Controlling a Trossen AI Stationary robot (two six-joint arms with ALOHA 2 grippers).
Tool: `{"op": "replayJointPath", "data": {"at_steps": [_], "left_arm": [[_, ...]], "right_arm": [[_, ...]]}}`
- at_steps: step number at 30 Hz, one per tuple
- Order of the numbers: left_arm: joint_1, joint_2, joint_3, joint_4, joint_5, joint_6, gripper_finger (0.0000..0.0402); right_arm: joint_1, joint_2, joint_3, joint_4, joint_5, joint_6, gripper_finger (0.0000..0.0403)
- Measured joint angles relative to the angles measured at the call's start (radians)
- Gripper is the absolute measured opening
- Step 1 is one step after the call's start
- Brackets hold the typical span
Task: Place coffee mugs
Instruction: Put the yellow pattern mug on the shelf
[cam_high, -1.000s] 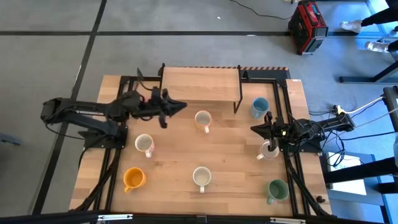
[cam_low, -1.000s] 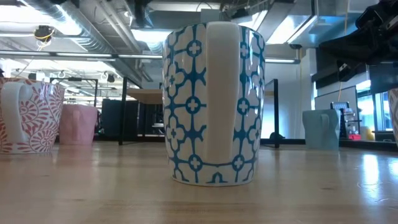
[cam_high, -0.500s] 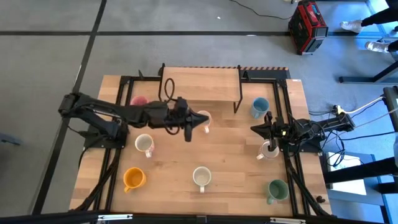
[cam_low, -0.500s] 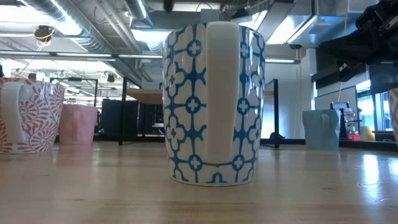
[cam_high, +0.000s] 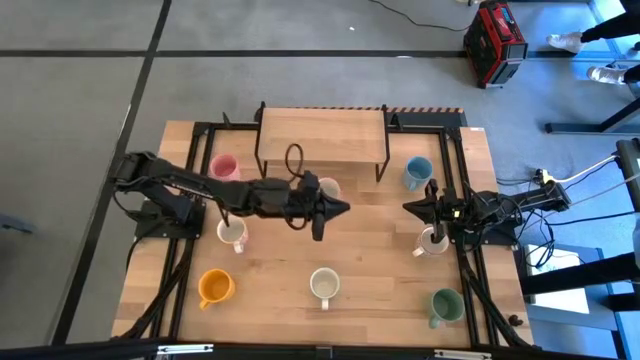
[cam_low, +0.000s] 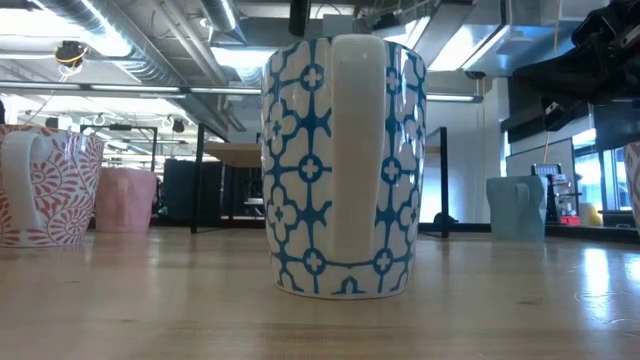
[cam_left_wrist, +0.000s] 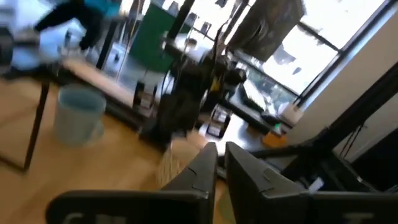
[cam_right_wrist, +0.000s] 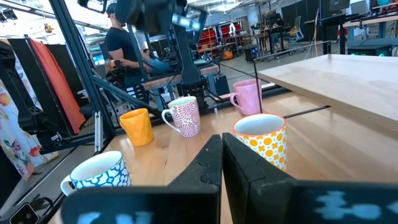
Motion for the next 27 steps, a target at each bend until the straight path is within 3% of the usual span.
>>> {"op": "replayJointPath", "data": {"at_steps": [12, 15, 27], "left_arm": [[-0.058, 0.127, 0.000, -0.019, -0.094, -0.109, 0.0167], [-0.070, 0.155, 0.000, -0.044, -0.098, -0.109, 0.0175], [-0.088, 0.272, 0.000, -0.180, -0.270, -0.169, 0.0176]], "right_arm": [[0.000, 0.000, 0.000, -0.001, 0.002, 0.000, 0.0003], [0.000, 0.000, 0.000, -0.001, 0.002, -0.006, 0.0003], [0.000, 0.000, 0.000, -0.001, 0.002, -0.013, 0.0003]]}}
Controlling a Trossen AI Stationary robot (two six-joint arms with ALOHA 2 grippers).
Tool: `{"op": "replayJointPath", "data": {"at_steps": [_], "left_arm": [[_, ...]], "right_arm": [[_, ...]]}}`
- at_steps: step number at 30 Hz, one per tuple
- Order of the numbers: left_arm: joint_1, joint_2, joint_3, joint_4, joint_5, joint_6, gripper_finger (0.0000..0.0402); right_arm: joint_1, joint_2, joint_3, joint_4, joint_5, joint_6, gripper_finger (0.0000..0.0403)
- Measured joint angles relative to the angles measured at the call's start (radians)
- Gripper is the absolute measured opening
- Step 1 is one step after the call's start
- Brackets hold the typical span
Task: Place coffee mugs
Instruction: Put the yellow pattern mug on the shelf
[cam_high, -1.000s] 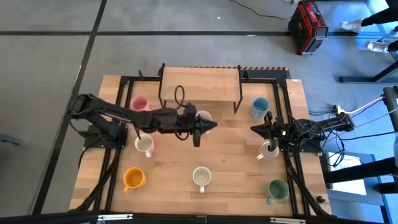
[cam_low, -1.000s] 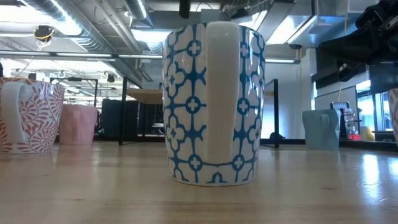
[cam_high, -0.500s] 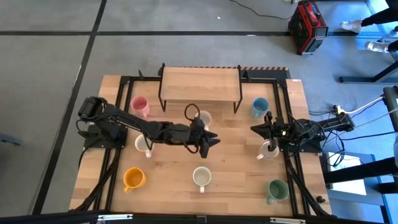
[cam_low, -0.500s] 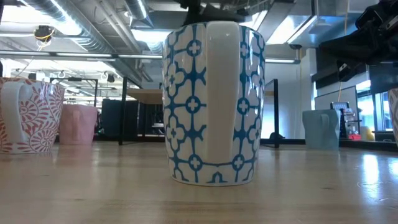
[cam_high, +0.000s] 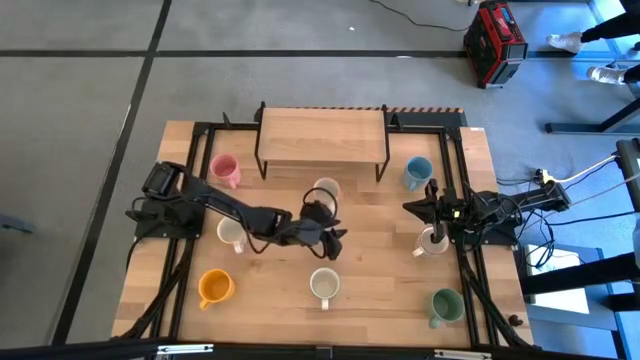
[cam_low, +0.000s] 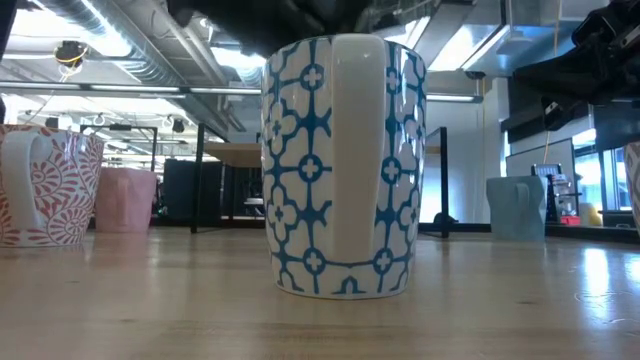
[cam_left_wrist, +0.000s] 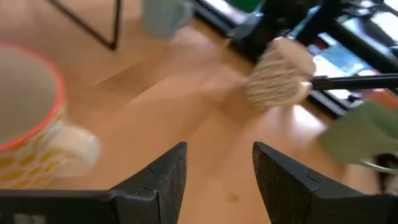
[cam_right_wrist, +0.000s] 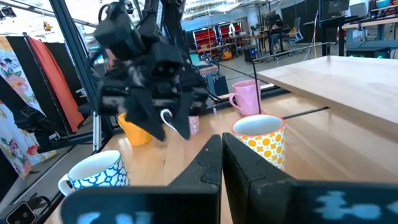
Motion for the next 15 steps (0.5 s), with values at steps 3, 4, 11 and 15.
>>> {"op": "replayJointPath", "data": {"at_steps": [3, 4, 11, 15], "left_arm": [[0.002, 0.025, 0.000, -0.033, -0.019, -0.032, 0.0176], [0.002, 0.029, 0.000, -0.043, -0.029, -0.040, 0.0176], [0.011, 0.058, 0.000, -0.110, -0.077, -0.045, 0.0176], [0.032, 0.083, 0.000, -0.109, -0.077, -0.045, 0.0176]], "right_arm": [[0.000, 0.000, 0.000, 0.000, 0.000, 0.000, 0.0003], [0.000, 0.000, 0.000, 0.000, 0.000, 0.000, 0.0003], [0.000, 0.000, 0.000, 0.000, 0.000, -0.001, 0.0003], [0.000, 0.000, 0.000, 0.000, 0.001, -0.001, 0.0003]]}}
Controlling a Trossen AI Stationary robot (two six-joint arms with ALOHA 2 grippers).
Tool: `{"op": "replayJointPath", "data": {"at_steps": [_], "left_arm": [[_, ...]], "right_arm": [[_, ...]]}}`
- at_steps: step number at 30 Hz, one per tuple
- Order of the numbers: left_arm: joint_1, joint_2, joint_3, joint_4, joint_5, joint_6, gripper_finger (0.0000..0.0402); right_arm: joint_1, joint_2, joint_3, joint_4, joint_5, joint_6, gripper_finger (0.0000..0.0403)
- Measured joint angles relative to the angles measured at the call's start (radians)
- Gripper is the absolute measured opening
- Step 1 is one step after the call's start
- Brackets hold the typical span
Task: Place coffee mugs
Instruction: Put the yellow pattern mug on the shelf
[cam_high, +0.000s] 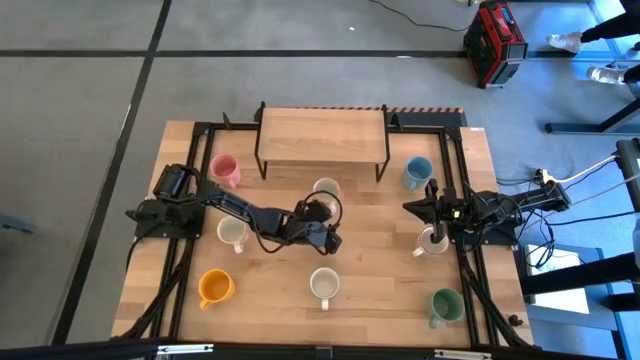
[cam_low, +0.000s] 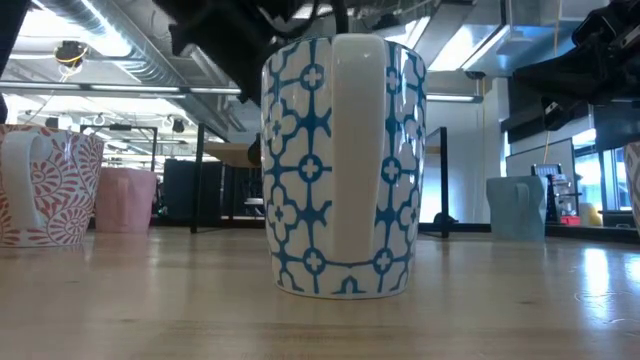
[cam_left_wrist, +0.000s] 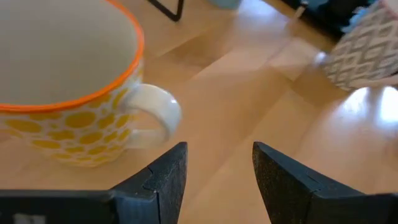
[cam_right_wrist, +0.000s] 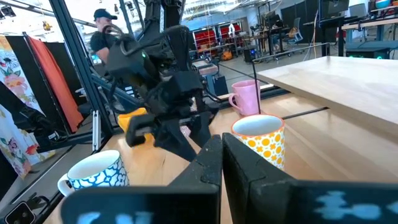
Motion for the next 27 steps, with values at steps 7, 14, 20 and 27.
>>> {"op": "replayJointPath", "data": {"at_steps": [7, 14, 20, 27], "left_arm": [[0.016, 0.013, 0.000, -0.011, -0.062, -0.018, 0.0176], [0.020, 0.024, -0.001, 0.004, -0.072, -0.019, 0.0176], [0.036, 0.023, 0.000, 0.042, -0.089, 0.032, 0.0176], [0.043, 0.068, -0.001, 0.096, -0.092, 0.055, 0.0176]], "right_arm": [[0.000, 0.001, 0.000, 0.000, 0.000, 0.000, 0.0003], [0.000, 0.003, 0.000, 0.000, 0.000, 0.000, 0.0003], [0.000, 0.003, 0.000, 0.000, 0.013, 0.000, 0.0003], [0.000, 0.003, 0.000, 0.001, 0.017, 0.000, 0.0003]]}}
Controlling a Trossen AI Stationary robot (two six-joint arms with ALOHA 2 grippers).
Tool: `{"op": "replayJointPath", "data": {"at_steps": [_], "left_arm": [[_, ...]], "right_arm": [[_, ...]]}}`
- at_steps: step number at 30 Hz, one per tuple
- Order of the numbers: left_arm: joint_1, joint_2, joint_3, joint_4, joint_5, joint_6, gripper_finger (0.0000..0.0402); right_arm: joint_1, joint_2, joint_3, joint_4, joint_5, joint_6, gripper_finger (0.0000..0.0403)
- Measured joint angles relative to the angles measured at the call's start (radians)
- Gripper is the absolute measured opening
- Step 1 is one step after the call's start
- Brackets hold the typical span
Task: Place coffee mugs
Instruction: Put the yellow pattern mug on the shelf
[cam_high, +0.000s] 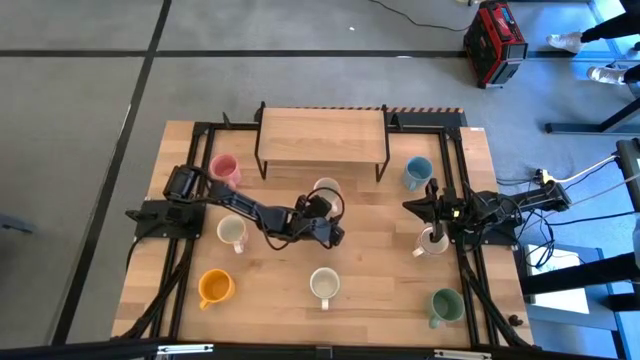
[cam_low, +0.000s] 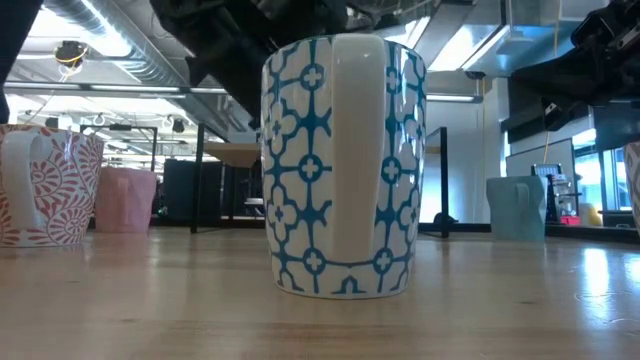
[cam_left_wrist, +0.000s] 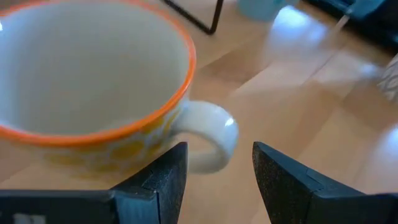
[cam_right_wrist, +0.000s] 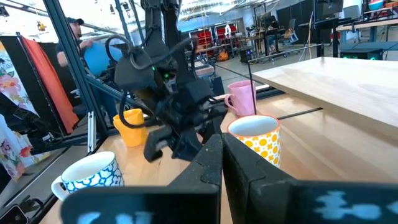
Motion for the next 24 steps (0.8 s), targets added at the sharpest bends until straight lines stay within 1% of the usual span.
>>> {"op": "replayJointPath", "data": {"at_steps": [2, 6, 10, 12, 17, 24], "left_arm": [[0.002, 0.020, 0.003, 0.058, -0.009, 0.006, 0.0176], [0.001, 0.045, 0.001, 0.105, -0.075, 0.006, 0.0176], [0.004, 0.046, 0.001, 0.108, -0.107, 0.007, 0.0174], [0.004, 0.046, 0.001, 0.107, -0.110, 0.008, 0.0165], [0.003, 0.046, 0.001, 0.107, -0.111, 0.010, 0.0117], [0.004, 0.046, 0.002, 0.111, -0.113, 0.085, 0.0026]], "right_arm": [[0.000, 0.000, 0.000, 0.000, 0.000, 0.000, 0.0003], [0.000, 0.000, 0.000, 0.000, 0.000, 0.000, 0.0003], [0.000, 0.000, 0.000, 0.000, 0.000, 0.000, 0.0003], [0.000, 0.000, 0.000, 0.000, 0.000, 0.000, 0.0003], [0.000, 0.000, 0.000, 0.000, 0.001, 0.000, 0.0003], [0.000, 0.000, 0.000, 0.000, 0.002, 0.000, 0.0003]]}}
